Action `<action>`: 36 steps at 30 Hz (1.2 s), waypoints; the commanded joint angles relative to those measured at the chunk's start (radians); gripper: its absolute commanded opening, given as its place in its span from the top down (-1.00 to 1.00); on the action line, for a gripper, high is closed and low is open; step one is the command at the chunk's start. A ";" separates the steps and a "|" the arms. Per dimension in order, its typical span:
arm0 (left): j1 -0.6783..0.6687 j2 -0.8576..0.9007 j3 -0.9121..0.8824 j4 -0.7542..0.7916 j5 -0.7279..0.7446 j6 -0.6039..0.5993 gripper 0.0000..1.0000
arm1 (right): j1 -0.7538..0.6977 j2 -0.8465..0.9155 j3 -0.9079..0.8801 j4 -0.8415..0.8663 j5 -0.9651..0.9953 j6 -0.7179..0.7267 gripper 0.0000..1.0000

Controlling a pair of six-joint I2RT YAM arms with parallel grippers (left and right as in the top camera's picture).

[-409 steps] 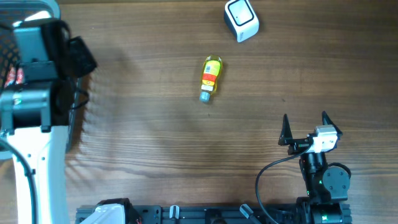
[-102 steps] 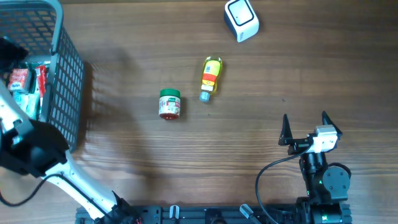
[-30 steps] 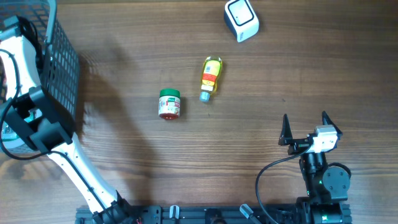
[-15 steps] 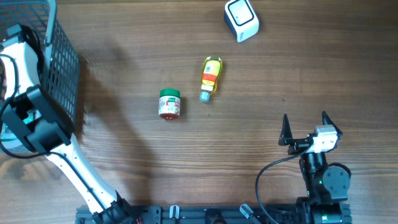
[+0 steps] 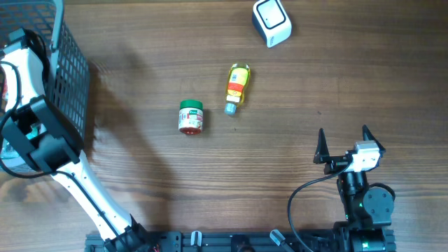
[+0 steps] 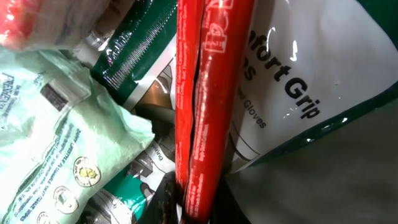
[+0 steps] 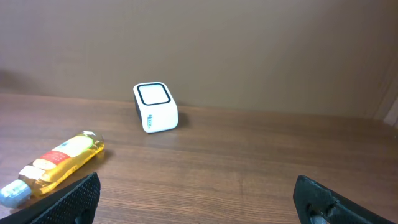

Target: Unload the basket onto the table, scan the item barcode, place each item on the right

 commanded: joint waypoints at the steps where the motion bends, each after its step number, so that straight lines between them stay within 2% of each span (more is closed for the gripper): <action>1: -0.018 -0.121 -0.015 -0.003 0.011 -0.012 0.92 | -0.003 -0.004 -0.001 0.006 0.020 -0.017 -1.00; 24: -0.180 -0.554 -0.015 -0.032 -0.107 -0.054 0.92 | -0.003 -0.004 -0.001 0.006 0.020 -0.018 -1.00; 33: -0.180 -0.617 -0.015 -0.035 -0.106 -0.054 0.92 | -0.003 -0.004 -0.001 0.006 0.020 -0.018 -1.00; 34: -0.179 -0.615 -0.015 -0.043 -0.102 -0.054 0.65 | -0.003 -0.004 -0.001 0.006 0.020 -0.018 -1.00; 35: -0.179 -0.610 -0.015 -0.052 -0.099 -0.058 0.09 | -0.003 -0.004 -0.001 0.006 0.020 -0.017 -1.00; 36: -0.179 -0.606 -0.015 -0.062 -0.090 -0.059 -0.23 | -0.003 -0.004 -0.001 0.006 0.020 -0.018 -1.00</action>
